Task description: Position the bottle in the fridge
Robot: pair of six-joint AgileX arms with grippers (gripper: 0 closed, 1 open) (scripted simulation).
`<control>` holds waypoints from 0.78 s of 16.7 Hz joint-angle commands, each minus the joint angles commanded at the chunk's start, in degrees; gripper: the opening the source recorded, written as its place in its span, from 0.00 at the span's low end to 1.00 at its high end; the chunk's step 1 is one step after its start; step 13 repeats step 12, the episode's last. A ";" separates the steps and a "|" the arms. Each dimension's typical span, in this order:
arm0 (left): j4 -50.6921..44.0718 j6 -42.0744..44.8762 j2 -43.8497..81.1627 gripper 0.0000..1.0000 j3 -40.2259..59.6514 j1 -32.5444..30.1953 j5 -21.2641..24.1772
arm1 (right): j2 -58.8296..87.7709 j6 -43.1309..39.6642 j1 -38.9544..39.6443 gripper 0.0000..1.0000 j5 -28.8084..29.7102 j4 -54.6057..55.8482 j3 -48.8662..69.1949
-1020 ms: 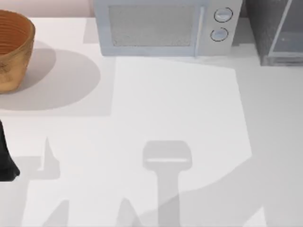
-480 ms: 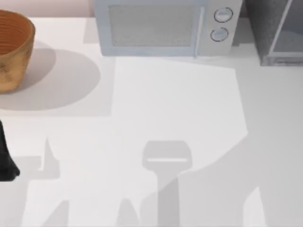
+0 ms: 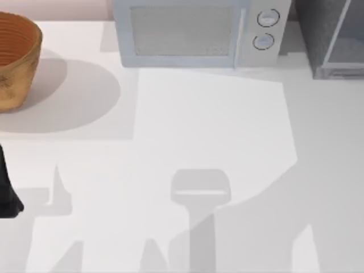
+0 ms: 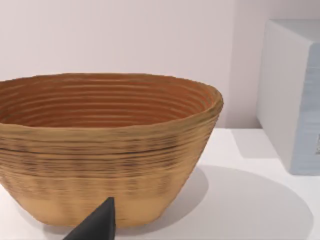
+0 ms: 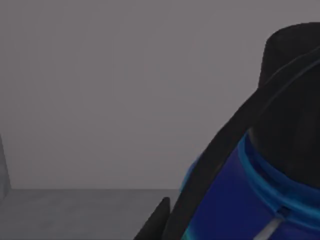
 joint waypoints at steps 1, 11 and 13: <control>0.00 0.00 0.00 1.00 0.00 0.00 0.00 | 0.00 0.00 0.00 0.61 0.00 0.00 0.00; 0.00 0.00 0.00 1.00 0.00 0.00 0.00 | 0.00 0.00 0.00 1.00 0.00 0.00 0.00; 0.00 0.00 0.00 1.00 0.00 0.00 0.00 | 0.00 0.00 0.00 1.00 0.00 0.00 0.00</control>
